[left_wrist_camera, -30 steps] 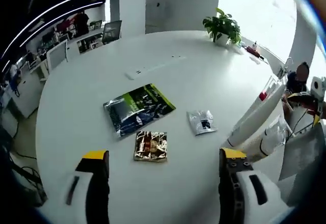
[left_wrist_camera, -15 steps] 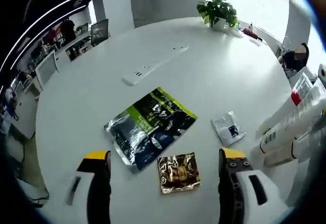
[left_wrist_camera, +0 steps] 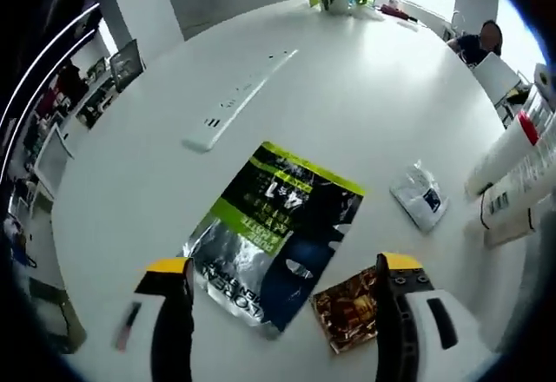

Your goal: Arrange the skincare products in the storage area until every visible bottle or jar stands upright without overlapping.

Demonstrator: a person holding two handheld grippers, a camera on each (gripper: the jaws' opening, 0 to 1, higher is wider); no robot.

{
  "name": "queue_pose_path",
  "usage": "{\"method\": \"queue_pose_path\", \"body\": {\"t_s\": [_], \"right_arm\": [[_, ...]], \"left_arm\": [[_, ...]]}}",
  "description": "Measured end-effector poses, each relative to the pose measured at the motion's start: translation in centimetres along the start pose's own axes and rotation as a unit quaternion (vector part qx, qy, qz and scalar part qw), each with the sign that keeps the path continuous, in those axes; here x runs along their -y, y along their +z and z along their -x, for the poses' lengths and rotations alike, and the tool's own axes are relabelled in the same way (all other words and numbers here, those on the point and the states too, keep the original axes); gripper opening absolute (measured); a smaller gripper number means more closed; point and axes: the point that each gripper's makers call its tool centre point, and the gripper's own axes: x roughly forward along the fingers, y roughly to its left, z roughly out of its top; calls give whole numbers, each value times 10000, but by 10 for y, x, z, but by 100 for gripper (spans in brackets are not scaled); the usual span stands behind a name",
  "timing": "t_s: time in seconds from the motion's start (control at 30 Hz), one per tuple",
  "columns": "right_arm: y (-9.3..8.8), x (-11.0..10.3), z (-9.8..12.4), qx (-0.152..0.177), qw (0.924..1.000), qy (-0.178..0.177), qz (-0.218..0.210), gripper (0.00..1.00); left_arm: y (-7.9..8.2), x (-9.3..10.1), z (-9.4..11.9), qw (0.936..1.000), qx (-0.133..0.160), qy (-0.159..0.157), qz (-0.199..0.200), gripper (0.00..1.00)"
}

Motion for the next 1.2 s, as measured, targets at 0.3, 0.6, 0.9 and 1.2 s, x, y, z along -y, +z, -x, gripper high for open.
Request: {"method": "queue_pose_path", "body": {"t_s": [0.3, 0.6, 0.9, 1.2], "right_arm": [[-4, 2, -5, -112, 9999, 6, -36, 99], [-4, 9, -4, -97, 9999, -76, -99, 98], [-8, 7, -5, -124, 9998, -68, -138, 98], [-8, 4, -8, -113, 9998, -22, -169, 97]], "left_arm": [[-3, 1, -17, 9948, -557, -549, -651, 86], [-2, -1, -28, 9922, -669, -723, -769, 86], [-1, -6, -25, 9903, -796, -816, -798, 70], [0, -5, -26, 9888, -825, -865, -893, 53]]}}
